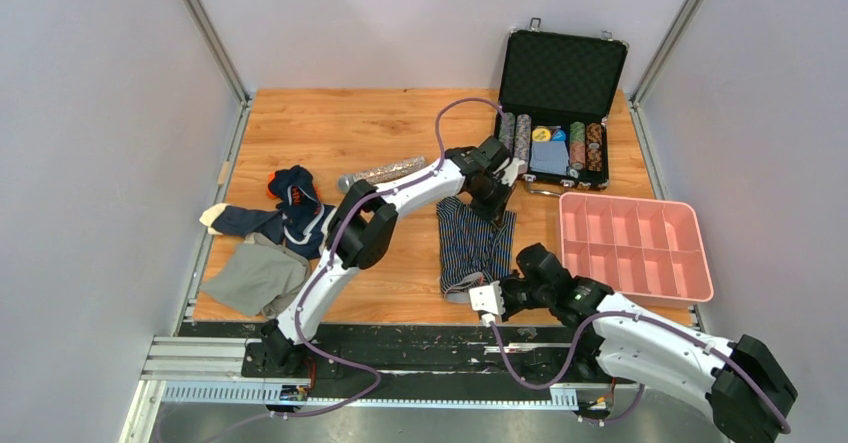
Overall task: Roll the underwear
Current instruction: Fold the underwear at the center of the board.
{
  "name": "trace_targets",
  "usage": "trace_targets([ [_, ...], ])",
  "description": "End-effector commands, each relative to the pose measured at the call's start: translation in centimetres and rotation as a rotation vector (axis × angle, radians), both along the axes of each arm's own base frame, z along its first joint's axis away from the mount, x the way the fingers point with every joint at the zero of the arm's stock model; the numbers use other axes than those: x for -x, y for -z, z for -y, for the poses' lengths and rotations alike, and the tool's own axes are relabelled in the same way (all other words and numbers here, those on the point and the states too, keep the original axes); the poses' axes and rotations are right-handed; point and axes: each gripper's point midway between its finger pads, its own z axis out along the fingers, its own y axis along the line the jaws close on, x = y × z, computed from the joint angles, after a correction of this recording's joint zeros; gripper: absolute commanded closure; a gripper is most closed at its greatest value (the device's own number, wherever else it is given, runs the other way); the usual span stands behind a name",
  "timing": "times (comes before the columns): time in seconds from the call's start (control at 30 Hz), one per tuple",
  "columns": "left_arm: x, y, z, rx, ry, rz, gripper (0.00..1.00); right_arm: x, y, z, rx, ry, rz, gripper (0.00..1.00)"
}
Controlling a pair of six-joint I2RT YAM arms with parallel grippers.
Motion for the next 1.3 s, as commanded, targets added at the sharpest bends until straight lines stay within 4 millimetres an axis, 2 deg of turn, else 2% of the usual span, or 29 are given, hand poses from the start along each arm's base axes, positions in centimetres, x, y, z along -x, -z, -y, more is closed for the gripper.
trace_targets([
  [0.0, -2.4, -7.2, 0.0, 0.101, -0.029, 0.109, 1.00, -1.3, -3.4, -0.7, -0.048, -0.001, 0.080, 1.00],
  [0.23, -3.6, -8.1, -1.0, 0.101, -0.053, 0.135, 1.00, -1.7, -3.7, 0.9, -0.015, -0.012, 0.098, 1.00],
  [0.43, -4.1, -8.9, -0.9, 0.114, -0.069, 0.162, 1.00, -3.1, -4.2, 2.4, -0.017, 0.018, 0.101, 1.00],
  [0.57, -4.4, -8.6, -0.6, 0.119, -0.072, 0.164, 1.00, -3.5, -4.4, 2.7, -0.035, 0.051, 0.075, 1.00],
  [0.8, -5.3, -7.4, 0.1, 0.116, -0.077, 0.177, 1.00, -3.1, -3.5, 3.6, -0.023, 0.075, 0.092, 0.99],
  [0.9, -5.5, -6.8, 0.3, 0.113, -0.073, 0.176, 1.00, -3.4, -3.1, 4.4, 0.005, 0.109, 0.119, 0.82],
  [1.0, -5.0, -6.5, 0.8, 0.141, -0.054, 0.149, 1.00, -2.8, -4.6, 4.9, 0.003, 0.152, 0.064, 0.65],
  [1.07, -4.6, -6.4, 1.3, 0.163, -0.051, 0.120, 1.00, -1.6, -7.0, 4.6, -0.047, 0.202, -0.047, 0.52],
  [1.17, -4.2, -6.0, 1.6, 0.172, -0.065, 0.086, 1.00, -1.7, -11.7, 3.6, -0.187, 0.404, -0.229, 0.34],
  [1.27, -4.4, -5.8, 1.7, 0.175, -0.082, 0.075, 1.00, -3.1, -14.4, 3.2, -0.267, 0.639, -0.421, 0.33],
])
